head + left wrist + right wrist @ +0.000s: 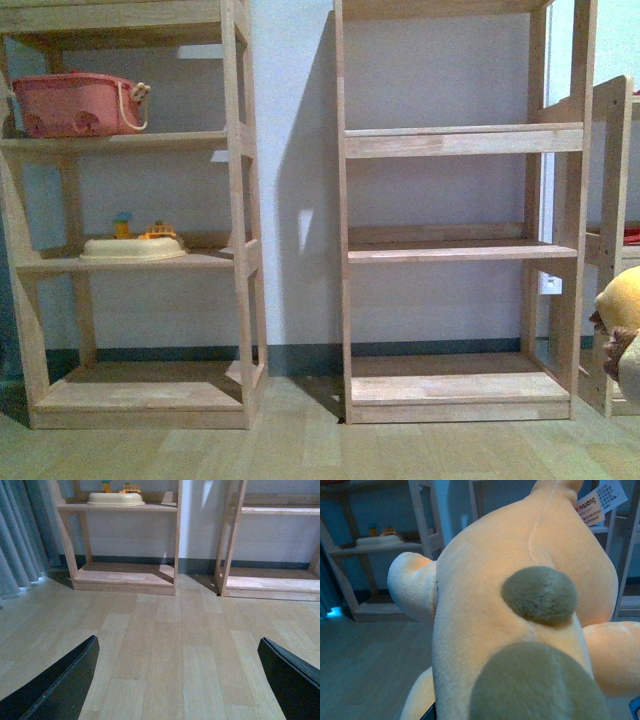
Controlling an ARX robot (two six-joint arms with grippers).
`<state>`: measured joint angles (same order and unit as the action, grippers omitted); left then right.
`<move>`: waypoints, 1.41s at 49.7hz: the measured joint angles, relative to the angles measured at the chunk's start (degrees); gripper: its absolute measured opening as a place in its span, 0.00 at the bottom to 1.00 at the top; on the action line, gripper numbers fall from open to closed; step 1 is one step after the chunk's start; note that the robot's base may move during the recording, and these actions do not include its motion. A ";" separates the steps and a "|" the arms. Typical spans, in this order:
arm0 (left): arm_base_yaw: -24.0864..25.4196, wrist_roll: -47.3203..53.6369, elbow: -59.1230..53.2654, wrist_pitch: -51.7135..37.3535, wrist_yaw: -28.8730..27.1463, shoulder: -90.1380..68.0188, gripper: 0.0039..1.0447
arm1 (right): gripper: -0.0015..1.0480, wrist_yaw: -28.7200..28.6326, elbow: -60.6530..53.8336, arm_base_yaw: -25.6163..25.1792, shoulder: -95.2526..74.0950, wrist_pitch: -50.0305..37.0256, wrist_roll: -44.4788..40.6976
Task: Put away toys
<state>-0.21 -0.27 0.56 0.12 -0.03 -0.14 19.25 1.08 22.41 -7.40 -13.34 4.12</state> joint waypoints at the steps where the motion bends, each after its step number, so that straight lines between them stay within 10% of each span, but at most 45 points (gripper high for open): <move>1: 0.00 0.00 0.00 0.00 -0.02 0.00 0.95 | 0.19 0.00 0.00 0.00 0.00 0.00 0.00; 70: 0.04 0.00 0.00 0.00 0.00 0.00 0.95 | 0.19 0.09 0.00 0.07 -0.07 0.02 -0.04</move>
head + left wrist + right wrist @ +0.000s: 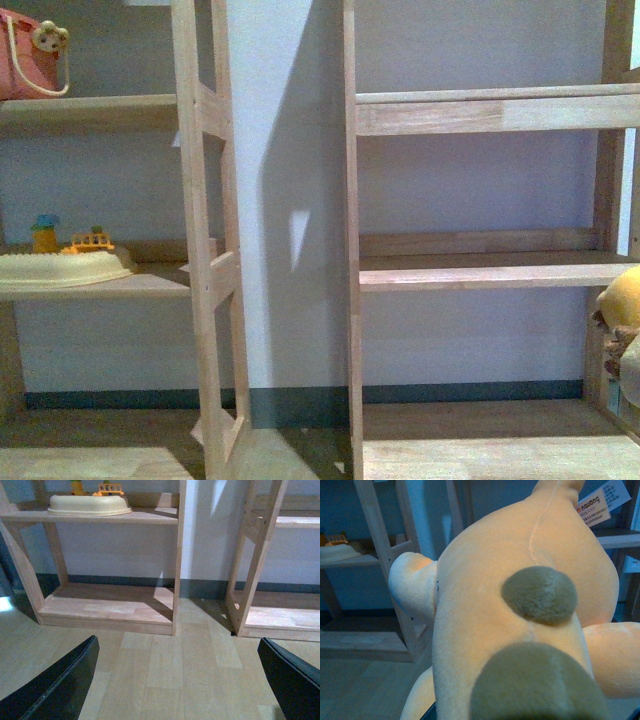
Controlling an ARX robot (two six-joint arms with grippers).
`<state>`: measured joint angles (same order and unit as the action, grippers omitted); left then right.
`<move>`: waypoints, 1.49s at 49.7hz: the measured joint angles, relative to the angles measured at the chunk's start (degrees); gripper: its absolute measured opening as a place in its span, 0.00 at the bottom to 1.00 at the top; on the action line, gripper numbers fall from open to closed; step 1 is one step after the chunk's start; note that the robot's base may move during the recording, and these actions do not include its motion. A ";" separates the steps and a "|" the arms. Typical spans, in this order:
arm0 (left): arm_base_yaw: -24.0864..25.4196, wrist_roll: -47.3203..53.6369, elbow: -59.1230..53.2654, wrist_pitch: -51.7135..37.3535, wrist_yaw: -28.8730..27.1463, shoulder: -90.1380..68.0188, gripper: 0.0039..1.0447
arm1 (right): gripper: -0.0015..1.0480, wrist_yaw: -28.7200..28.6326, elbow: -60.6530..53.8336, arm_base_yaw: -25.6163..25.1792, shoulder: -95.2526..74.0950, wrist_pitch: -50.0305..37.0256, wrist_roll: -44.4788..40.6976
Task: Put away toys
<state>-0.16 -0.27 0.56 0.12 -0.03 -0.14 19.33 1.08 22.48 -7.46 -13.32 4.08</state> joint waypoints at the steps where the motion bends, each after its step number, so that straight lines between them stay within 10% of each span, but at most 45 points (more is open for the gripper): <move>1: 0.00 0.00 0.00 0.00 0.02 0.04 0.95 | 0.19 -0.02 0.00 0.00 0.00 0.00 0.00; 63: 0.02 0.00 0.00 0.00 0.00 0.04 0.95 | 0.19 -0.02 0.00 0.02 0.00 0.00 -0.02; 74: 0.02 0.00 0.00 0.00 0.00 0.04 0.95 | 0.19 7.06 9.29 0.85 -5.75 5.46 -4.59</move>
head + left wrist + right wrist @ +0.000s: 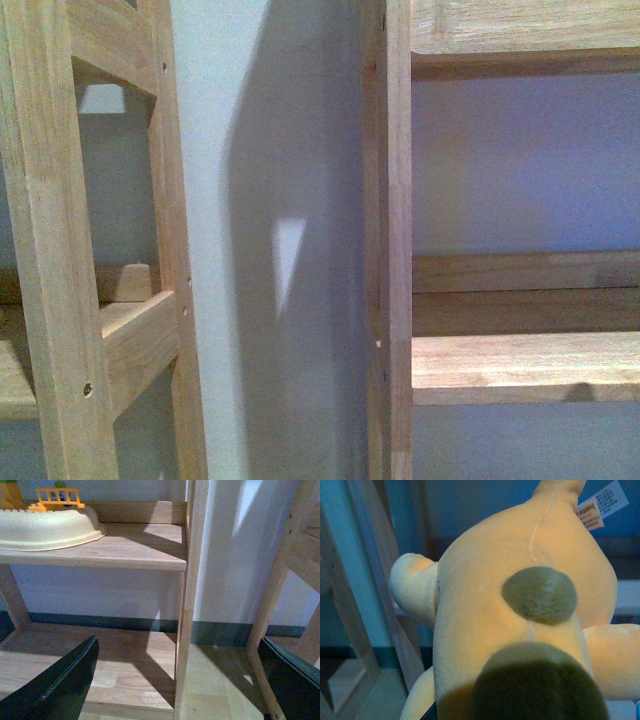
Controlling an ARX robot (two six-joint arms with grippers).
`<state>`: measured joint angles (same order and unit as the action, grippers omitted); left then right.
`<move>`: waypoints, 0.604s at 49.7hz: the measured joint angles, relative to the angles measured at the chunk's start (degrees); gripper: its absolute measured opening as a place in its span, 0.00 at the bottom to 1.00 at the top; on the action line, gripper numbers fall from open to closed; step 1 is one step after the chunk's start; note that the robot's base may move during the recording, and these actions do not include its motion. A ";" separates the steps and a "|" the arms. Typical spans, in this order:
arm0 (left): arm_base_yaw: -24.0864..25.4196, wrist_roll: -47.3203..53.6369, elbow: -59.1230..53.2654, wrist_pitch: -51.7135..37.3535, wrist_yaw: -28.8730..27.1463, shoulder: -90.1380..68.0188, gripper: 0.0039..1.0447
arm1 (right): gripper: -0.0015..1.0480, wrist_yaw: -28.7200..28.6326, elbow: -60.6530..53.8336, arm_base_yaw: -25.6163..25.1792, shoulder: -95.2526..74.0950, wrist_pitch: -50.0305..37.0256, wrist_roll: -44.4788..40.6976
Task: Put away toys
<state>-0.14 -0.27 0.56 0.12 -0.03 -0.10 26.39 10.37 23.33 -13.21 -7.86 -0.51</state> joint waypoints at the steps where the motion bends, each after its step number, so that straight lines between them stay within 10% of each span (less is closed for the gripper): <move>1: 0.00 0.00 0.00 0.00 0.00 0.00 0.95 | 0.19 -0.46 1.44 -0.11 -0.48 0.02 -0.35; 30: 0.00 0.00 0.00 0.00 0.00 0.00 0.95 | 0.19 -12.57 58.03 -4.37 -42.66 -2.21 -7.54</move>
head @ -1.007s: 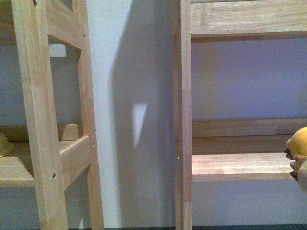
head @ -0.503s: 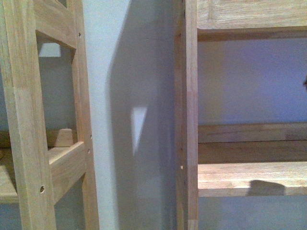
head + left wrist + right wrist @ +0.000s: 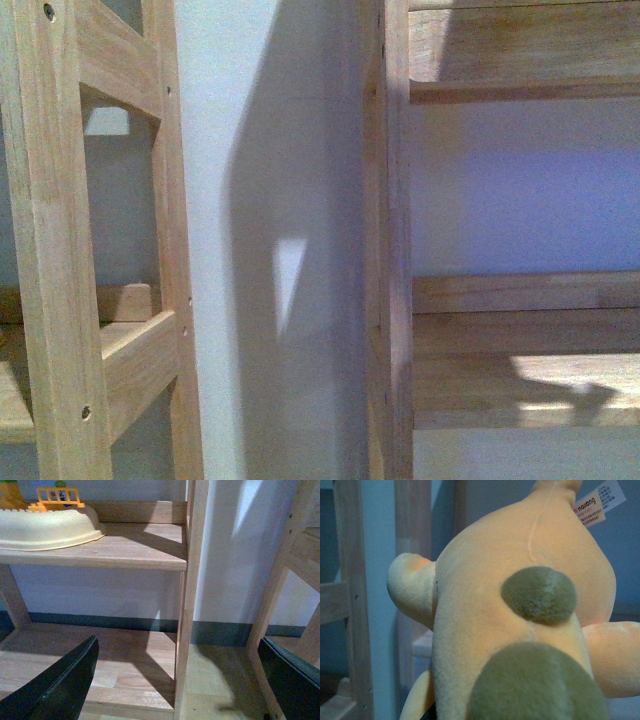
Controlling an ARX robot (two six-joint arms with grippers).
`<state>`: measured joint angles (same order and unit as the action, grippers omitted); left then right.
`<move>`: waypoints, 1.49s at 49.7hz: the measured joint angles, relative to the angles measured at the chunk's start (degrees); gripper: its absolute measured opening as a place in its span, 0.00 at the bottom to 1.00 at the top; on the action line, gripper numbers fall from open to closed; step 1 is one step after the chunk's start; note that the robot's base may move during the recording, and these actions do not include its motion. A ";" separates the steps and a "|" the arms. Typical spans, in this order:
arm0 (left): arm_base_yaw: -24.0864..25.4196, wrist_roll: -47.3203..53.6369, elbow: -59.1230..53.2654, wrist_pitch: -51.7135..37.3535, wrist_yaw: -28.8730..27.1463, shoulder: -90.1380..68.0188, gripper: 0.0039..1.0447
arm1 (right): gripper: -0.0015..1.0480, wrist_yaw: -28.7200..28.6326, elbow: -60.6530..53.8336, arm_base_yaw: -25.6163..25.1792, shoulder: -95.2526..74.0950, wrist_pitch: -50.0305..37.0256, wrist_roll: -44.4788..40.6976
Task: Put away toys
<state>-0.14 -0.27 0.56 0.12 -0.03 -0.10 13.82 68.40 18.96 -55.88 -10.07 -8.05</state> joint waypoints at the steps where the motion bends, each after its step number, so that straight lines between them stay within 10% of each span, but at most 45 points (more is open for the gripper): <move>1: 0.00 0.00 0.00 0.00 0.00 0.00 0.95 | 0.19 -0.07 2.08 0.28 -1.40 0.50 -0.20; 29: 0.00 0.00 0.00 0.00 0.00 0.00 0.95 | 0.19 -1.60 57.53 -2.69 -37.31 21.86 4.90; 74: 0.00 0.00 0.00 0.00 0.00 0.00 0.95 | 0.19 -9.14 75.49 -10.58 -54.64 28.83 18.32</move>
<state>-0.14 -0.27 0.56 0.12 -0.03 -0.10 4.69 143.90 8.38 -110.52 18.76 10.26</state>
